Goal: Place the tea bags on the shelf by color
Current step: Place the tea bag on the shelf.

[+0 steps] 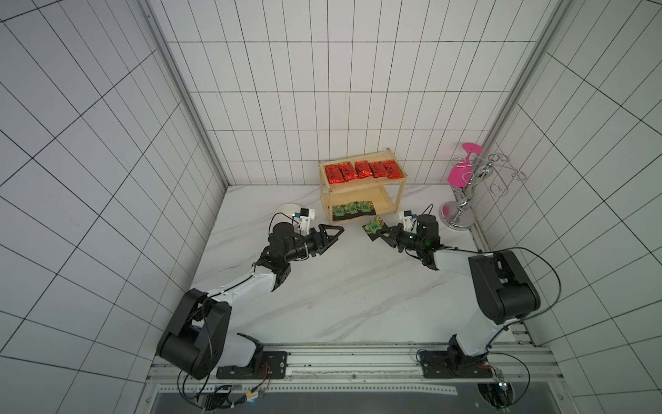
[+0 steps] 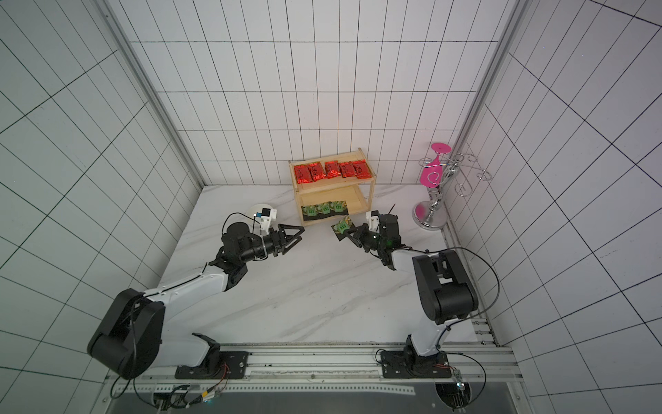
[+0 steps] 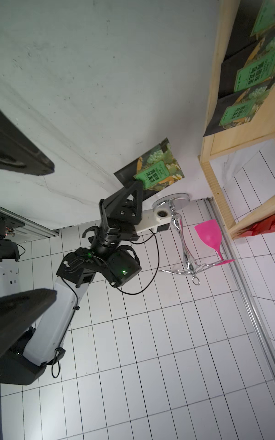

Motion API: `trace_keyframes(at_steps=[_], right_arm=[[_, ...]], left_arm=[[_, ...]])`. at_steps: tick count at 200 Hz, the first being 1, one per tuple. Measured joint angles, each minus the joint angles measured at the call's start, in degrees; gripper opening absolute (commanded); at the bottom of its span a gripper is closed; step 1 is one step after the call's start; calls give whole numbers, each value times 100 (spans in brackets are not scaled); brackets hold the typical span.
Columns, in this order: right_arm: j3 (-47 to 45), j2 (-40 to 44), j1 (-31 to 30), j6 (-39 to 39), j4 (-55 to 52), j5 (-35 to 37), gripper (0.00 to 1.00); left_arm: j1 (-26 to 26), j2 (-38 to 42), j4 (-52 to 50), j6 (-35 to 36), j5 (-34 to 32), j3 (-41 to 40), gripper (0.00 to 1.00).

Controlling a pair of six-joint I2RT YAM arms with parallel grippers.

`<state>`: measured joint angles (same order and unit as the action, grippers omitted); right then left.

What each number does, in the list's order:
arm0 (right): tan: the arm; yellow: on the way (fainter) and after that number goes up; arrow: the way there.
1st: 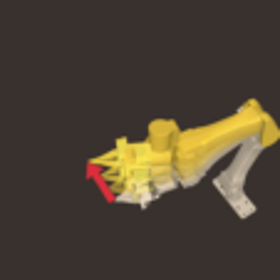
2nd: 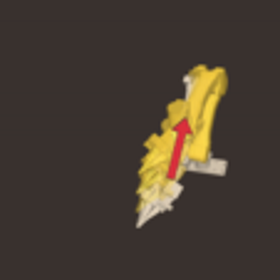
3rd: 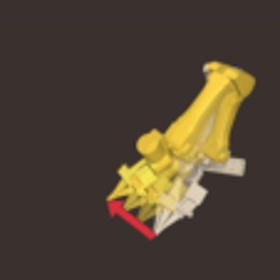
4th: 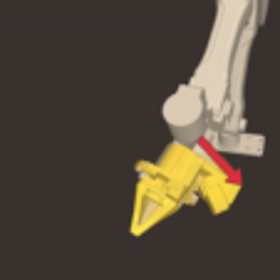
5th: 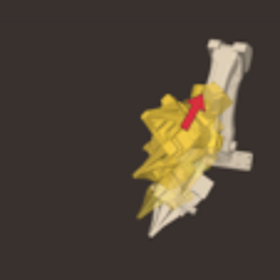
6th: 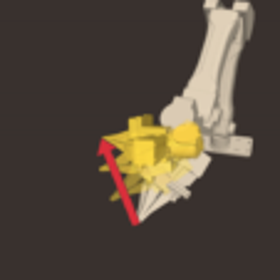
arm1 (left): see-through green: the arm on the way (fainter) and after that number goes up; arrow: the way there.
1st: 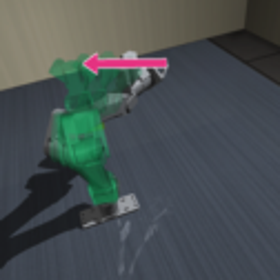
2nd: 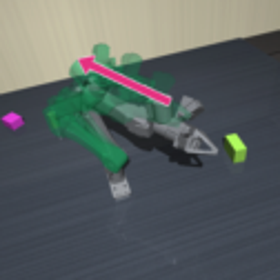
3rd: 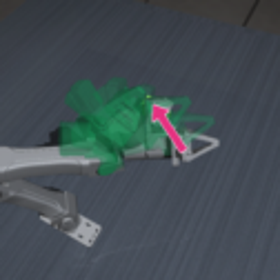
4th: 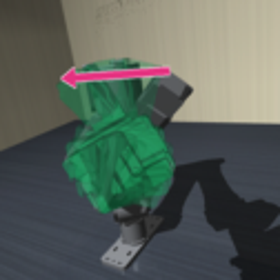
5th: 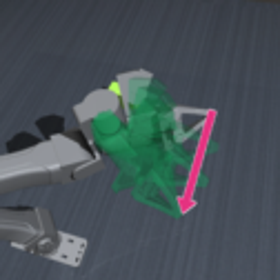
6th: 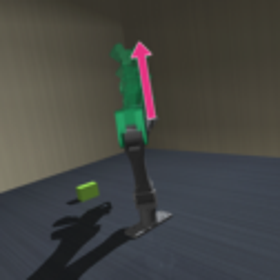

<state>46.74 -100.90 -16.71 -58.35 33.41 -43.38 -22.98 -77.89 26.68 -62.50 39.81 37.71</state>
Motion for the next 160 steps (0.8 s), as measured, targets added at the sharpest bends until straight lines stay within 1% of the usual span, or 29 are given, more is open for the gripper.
trace_keyframes(at_steps=[29, 59, 93, 160], right_arm=[[573, -654, 295, 11, 214, -144, 0], [977, -1226, 455, -431, 767, -140, 0], [1556, -1816, 487, -859, 1145, -138, 0], [2490, -2363, 675, -1147, 1095, -197, 0]], left_arm=[[4, 0, -704, 306, 4, -4, 79], [20, 0, -1051, 485, 4, -4, 79], [28, 0, -1204, 575, 9, -4, 78], [33, 0, -1386, 710, 9, -4, 77]])
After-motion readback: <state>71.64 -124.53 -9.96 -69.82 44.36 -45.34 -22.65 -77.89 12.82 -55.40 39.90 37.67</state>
